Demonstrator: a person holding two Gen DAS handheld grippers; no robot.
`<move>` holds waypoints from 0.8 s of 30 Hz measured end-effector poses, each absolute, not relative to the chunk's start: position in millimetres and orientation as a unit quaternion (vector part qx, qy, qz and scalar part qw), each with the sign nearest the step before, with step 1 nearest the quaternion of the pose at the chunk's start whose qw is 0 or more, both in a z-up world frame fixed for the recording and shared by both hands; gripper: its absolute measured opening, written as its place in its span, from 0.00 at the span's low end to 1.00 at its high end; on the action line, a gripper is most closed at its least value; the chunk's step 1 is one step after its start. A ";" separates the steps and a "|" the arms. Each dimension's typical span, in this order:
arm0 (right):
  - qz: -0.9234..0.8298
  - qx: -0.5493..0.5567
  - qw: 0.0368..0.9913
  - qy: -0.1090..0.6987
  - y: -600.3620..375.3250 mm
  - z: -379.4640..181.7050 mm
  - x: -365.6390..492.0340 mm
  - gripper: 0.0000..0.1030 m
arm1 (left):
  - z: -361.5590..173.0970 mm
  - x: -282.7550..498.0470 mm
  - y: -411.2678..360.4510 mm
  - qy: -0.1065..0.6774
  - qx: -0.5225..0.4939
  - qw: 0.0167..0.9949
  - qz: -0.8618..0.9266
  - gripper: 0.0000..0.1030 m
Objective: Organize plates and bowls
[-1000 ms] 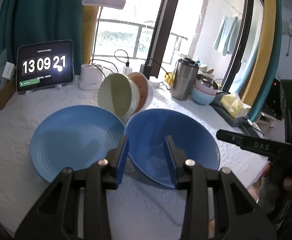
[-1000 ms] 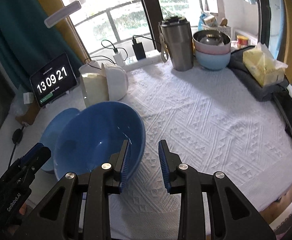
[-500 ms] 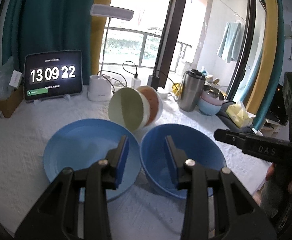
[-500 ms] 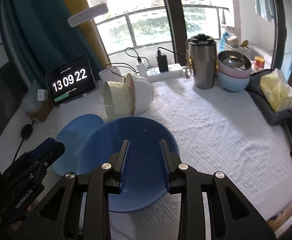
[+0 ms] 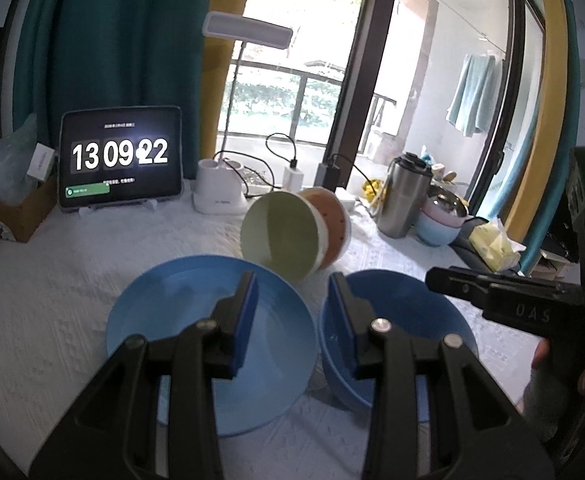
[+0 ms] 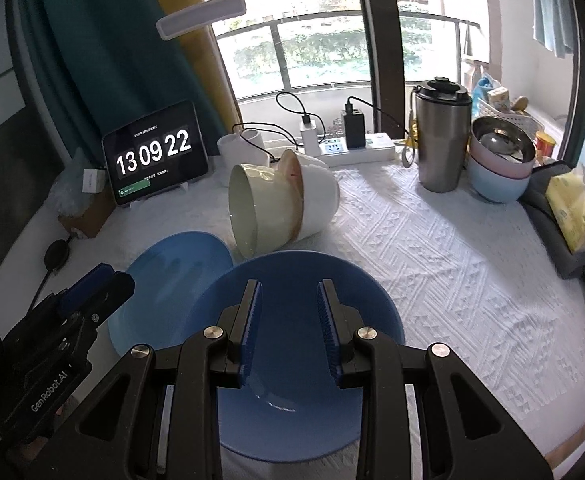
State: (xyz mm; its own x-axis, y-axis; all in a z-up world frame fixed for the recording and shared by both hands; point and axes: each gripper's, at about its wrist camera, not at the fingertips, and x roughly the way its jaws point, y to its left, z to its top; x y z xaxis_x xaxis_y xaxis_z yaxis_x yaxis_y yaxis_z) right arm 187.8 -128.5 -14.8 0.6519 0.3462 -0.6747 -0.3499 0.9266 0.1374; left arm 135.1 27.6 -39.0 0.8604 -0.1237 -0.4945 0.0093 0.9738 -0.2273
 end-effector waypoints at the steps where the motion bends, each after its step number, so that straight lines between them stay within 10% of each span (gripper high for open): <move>1: 0.192 -0.004 0.908 0.371 -126.1 -15.0 189.5 0.30 | -39.3 136.5 29.2 0.262 -0.109 0.958 -0.034 0.37; 24: 0.208 -0.034 0.896 0.391 -72.3 -28.2 226.3 0.30 | -52.3 179.0 67.2 0.271 -0.097 0.958 -0.006 0.37</move>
State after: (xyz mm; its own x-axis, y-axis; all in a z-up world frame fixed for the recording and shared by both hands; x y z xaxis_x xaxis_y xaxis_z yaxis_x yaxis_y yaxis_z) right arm 226.3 -72.3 -28.2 0.6066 0.3465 -0.7155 -0.4004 0.9107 0.1016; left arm 179.0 67.2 -52.3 0.8529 -0.0649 -0.5180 -0.0406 0.9810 -0.1898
